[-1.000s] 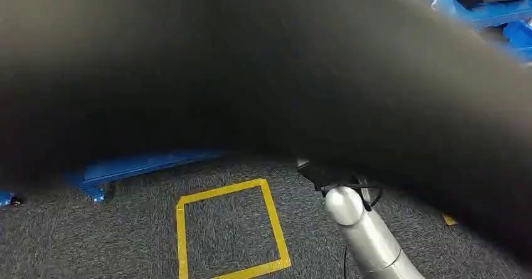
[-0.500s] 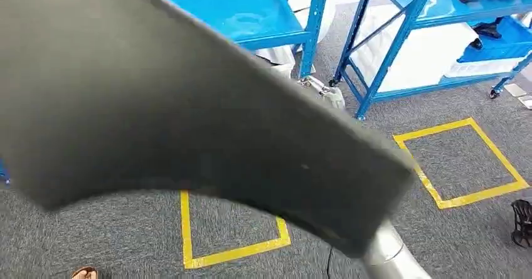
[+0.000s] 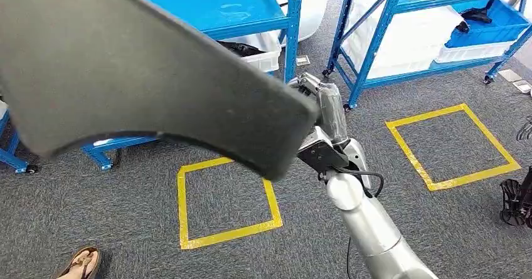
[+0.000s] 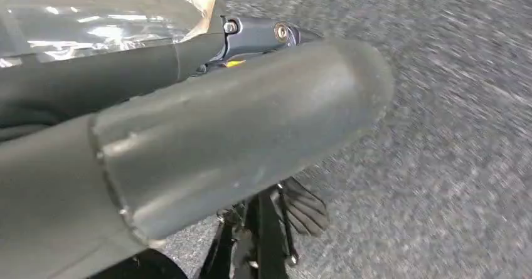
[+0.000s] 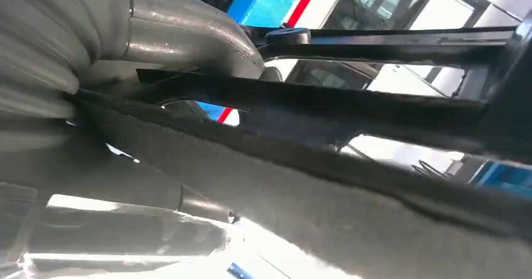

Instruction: Take the parts from the cabinet and place them on the table.

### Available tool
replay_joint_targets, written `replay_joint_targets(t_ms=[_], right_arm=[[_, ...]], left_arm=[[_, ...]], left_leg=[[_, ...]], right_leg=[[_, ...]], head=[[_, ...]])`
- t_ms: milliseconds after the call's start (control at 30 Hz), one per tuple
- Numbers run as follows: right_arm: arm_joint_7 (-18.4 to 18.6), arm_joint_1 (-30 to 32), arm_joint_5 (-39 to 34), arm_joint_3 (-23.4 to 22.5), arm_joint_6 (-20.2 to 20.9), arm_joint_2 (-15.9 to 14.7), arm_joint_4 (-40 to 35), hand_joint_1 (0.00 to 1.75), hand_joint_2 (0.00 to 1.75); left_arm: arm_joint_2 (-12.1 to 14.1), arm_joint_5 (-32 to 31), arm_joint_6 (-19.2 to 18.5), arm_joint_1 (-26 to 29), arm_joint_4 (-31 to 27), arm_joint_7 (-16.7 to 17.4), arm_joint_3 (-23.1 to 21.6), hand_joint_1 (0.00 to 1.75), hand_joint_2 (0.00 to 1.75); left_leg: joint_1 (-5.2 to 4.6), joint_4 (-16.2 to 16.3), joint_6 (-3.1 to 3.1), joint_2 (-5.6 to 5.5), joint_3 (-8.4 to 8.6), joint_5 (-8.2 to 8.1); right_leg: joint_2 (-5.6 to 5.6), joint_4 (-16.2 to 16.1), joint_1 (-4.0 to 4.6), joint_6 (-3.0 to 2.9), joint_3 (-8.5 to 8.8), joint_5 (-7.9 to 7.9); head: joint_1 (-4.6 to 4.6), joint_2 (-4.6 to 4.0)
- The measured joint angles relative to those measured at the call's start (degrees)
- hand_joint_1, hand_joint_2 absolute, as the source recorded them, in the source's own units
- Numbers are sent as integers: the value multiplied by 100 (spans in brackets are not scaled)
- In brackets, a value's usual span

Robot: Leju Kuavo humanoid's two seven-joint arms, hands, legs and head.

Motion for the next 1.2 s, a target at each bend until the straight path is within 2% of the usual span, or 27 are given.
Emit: replay_joint_targets(t_ms=[33,167,200,233,267,300,333,367,400,433,467,500,533,567,600,633,733,767,800,833,900,933,967,1033,1100,1133,1200], right_arm=[[0,0,0,0,0,-2,2,175,175],[0,0,0,0,0,-2,2,175,175],[0,-11,-2,-2,-2,-2,0,175,175],[11,-44,-55,-2,-2,-2,17,175,175],[33,-40,-111,-11,-2,-13,26,175,175],[39,-58,-129,-20,-2,-24,44,175,175],[48,-90,-153,-22,0,-28,63,175,175],[50,-106,-175,-28,2,-41,81,175,175],[68,-125,-195,-28,15,-46,114,175,175],[90,-149,-214,-26,22,-48,146,175,175],[103,-172,-234,-24,24,-52,173,175,175],[109,-203,-254,-20,26,-52,203,175,175],[111,-241,-280,-17,35,-52,223,175,175],[113,-311,-312,-15,70,-54,260,175,175],[114,-380,-330,-11,96,-46,288,175,175],[114,-462,-334,2,105,-19,319,175,175],[111,-531,-389,11,107,-4,413,175,175],[94,-549,-400,13,107,-4,446,175,175],[76,-574,-413,20,103,0,474,175,175],[50,-585,-428,26,98,11,500,175,175],[-5,-584,-428,42,90,15,542,175,175],[-20,-579,-428,57,85,15,577,175,175],[-22,-575,-428,65,85,17,601,175,175],[-22,-574,-417,81,83,18,634,175,175],[-28,-577,-413,87,81,24,640,175,175],[-33,-583,-413,90,77,29,645,175,175],[-35,-582,-413,109,76,42,660,175,175]], left_arm=[[0,0,0,0,0,0,0,0,0],[0,0,0,0,0,0,0,0,0],[22,0,0,-16,-9,0,0,0,0],[17,-7,15,-19,-9,-2,2,0,0],[5,2,55,-9,-5,0,9,0,0],[-9,2,57,-20,-2,0,18,0,0],[-20,13,70,-20,-4,-2,24,0,0],[-31,20,94,-22,-4,-13,31,0,0],[-46,22,133,-22,-4,-42,33,0,0],[-59,48,193,-24,-4,-74,48,0,0],[-79,81,230,-23,-4,-105,79,0,0],[-96,120,254,-25,-4,-144,112,0,0],[-118,166,280,-25,-4,-186,140,0,0],[-140,234,315,-27,-4,-262,172,0,0],[-146,268,345,-32,-6,-299,210,0,0],[-166,295,363,-45,-9,-321,260,0,0],[-199,323,393,-47,-9,-365,324,0,0],[-199,337,393,-43,-9,-374,341,0,0],[-197,337,393,-38,-9,-383,374,0,0],[-208,343,393,-39,-9,-396,398,0,0],[-214,354,393,-36,-9,-404,418,0,0],[-216,363,393,-34,-9,-411,431,0,0],[-214,365,391,-32,-9,-413,446,0,0],[-214,378,389,-30,-9,-413,466,0,0],[-210,389,382,-31,-9,-415,474,0,0],[-186,389,382,-29,-11,-417,483,0,0],[-190,389,383,-29,-9,-422,490,0,0]], left_leg=[[-2,-208,21,-1,172,95],[-3,-344,34,-1,279,145],[-64,-1563,206,-61,1182,61],[-117,-1723,227,-58,1199,59],[-115,-1854,323,-27,1164,212],[-82,-1904,334,9,1156,305],[-82,-1910,413,20,1081,366],[-82,-1910,401,31,1005,419],[-82,-1911,398,33,918,452],[-78,-1908,376,39,844,509],[-75,-1907,361,51,780,561],[-67,-1898,339,59,713,608],[-58,-1880,313,61,652,643],[-40,-1832,274,60,582,677],[-49,-1776,247,60,534,694],[-69,-1707,206,66,447,705],[-67,-1713,111,50,409,815],[-34,-1704,91,49,388,810],[-14,-1553,67,29,324,600],[-9,-1186,44,29,185,241],[-6,-340,-6,17,-108,-233],[-5,146,-27,8,-264,-365],[-4,267,-27,5,-269,-336],[-6,-248,18,4,97,4],[-25,-1246,160,-41,681,362],[-61,-1514,221,-40,856,368],[-88,-1532,225,-21,822,369]], right_leg=[[4,1,6,6,-37,31],[7,1,10,5,-58,49],[24,9,51,78,-162,151],[1,-6,-4,196,-216,259],[11,-30,30,269,-261,329],[19,95,12,250,-337,154],[36,430,6,203,-471,-164],[38,887,-9,178,-610,-455],[38,1386,-20,186,-760,-684],[37,1738,-39,247,-835,-733],[37,1851,-60,328,-809,-635],[36,1751,-74,429,-679,-448],[36,1478,-95,511,-473,-265],[34,906,-124,561,-81,-134],[32,428,-148,544,219,-209],[62,57,-67,465,486,-385],[80,9,-39,345,362,-427],[73,-34,-138,235,360,-384],[66,-32,-125,159,391,-346],[54,-32,-120,70,359,-300],[43,-25,-97,18,306,-259],[39,-22,-81,10,280,-239],[39,-21,-76,19,273,-234],[42,-19,-62,28,280,-229],[46,-19,-40,31,304,-230],[51,-2,27,42,282,-229],[49,-14,-1,95,260,-197]], head=[[2,0],[2,0],[4,0],[9,0],[4,0],[4,0],[24,0],[20,0],[20,0],[22,0],[20,0],[20,0],[20,0],[22,0],[24,0],[24,0],[20,0],[20,0],[15,0],[15,0],[13,0],[13,0],[13,0],[13,0],[13,0],[15,0],[16,0]])
